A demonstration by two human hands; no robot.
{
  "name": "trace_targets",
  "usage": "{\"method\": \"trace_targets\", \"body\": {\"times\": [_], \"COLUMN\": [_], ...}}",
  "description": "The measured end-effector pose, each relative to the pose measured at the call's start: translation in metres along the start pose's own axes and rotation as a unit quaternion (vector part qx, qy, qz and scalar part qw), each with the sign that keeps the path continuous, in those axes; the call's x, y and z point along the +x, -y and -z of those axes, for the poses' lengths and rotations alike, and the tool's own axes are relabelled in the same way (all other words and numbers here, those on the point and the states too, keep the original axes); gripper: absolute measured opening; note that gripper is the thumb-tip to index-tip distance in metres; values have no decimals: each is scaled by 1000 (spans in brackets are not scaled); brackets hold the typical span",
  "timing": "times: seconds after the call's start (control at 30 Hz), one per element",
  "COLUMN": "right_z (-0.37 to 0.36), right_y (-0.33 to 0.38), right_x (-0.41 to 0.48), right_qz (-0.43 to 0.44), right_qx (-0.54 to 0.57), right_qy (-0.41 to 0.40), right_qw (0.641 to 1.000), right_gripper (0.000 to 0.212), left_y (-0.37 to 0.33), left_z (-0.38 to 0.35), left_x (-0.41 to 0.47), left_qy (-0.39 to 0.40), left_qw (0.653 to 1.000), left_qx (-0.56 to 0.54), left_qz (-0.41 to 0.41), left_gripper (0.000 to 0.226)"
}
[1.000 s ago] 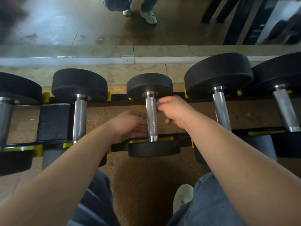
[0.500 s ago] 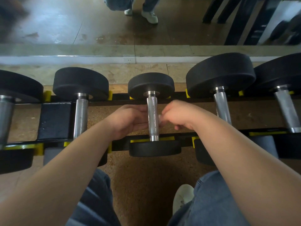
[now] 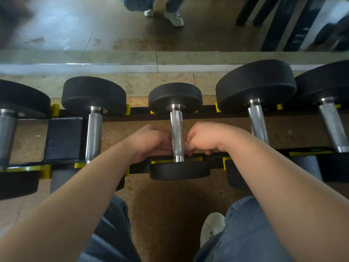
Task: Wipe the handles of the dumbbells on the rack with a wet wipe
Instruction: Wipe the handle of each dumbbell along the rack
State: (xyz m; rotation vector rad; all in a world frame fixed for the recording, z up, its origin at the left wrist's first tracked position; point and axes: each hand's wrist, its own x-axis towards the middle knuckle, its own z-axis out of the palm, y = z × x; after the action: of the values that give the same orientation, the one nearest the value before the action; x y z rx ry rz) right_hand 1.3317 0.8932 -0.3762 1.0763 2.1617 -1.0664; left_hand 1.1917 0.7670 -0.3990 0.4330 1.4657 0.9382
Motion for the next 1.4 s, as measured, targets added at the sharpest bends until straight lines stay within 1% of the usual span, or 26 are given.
{"method": "trace_targets", "body": {"times": [0.07, 0.17, 0.23, 0.3, 0.37, 0.47, 0.53, 0.6, 0.63, 0.7, 0.73, 0.83, 0.9, 1.0, 1.07, 1.13, 1.27, 1.33, 1.4], "right_z": [-2, -3, -2, -2, -4, -2, -1, -2, -3, -4, -3, 0, 0, -3, -4, -4, -3, -2, -2], "right_y": [3, 8, 11, 13, 12, 7, 5, 6, 8, 10, 10, 9, 11, 14, 15, 16, 15, 15, 16], "right_x": [3, 9, 10, 10, 9, 5, 0, -5, -6, -7, -6, -5, -4, -2, -1, 0, 1, 1, 1], "right_qz": [15, 21, 15, 18, 25, 25, 13, 7, 8, 20, 34, 106, 143, 171, 188, 198, 208, 217, 235], "right_qx": [26, 150, 207, 218, 186, 102, 62, 1, -28, -66, -65, -22, 1, 4, -10, -14, -20, -18, -24], "right_qy": [-81, -174, -207, -199, -164, -121, -75, -44, -43, -76, -113, -249, -298, -306, -302, -298, -293, -294, -305], "right_qw": [996, 973, 956, 955, 968, 987, 995, 999, 999, 995, 991, 962, 944, 936, 935, 934, 933, 931, 923], "right_gripper": [12, 9, 11, 16, 25, 15, 8, 6, 6, 8, 10, 14, 17, 22, 22, 20, 19, 20, 23], "left_y": [0, 1, 2, 2, 1, -2, -2, -2, -1, -1, -1, 0, 1, 4, 6, 6, 4, 4, 3], "left_z": [1, 2, 3, 5, 6, 10, 11, 13, 13, 12, 11, 8, 9, 9, 8, 9, 15, 16, 17], "left_x": [0, 1, 0, -1, -1, 1, 2, 1, 0, -1, -1, 1, 2, 2, 5, 6, 7, 7, 5], "left_qy": [-6, -26, -21, 2, 31, 52, 64, 72, 74, 69, 60, 5, -28, -59, -85, -88, -67, -68, -102], "left_qw": [1000, 997, 994, 992, 994, 997, 998, 996, 994, 992, 994, 1000, 999, 996, 994, 995, 996, 996, 992], "left_qx": [-13, -42, -61, -74, -60, -24, 5, 49, 72, 91, 85, 15, -16, 1, 11, -9, -46, -55, -66], "left_qz": [-22, -65, -87, -100, -92, -48, -7, 31, 42, 47, 42, 1, -34, -65, -63, -35, 27, 33, 25], "left_gripper": [27, 33, 37, 41, 44, 43, 40, 38, 36, 32, 29, 24, 23, 20, 19, 20, 17, 14, 14]}}
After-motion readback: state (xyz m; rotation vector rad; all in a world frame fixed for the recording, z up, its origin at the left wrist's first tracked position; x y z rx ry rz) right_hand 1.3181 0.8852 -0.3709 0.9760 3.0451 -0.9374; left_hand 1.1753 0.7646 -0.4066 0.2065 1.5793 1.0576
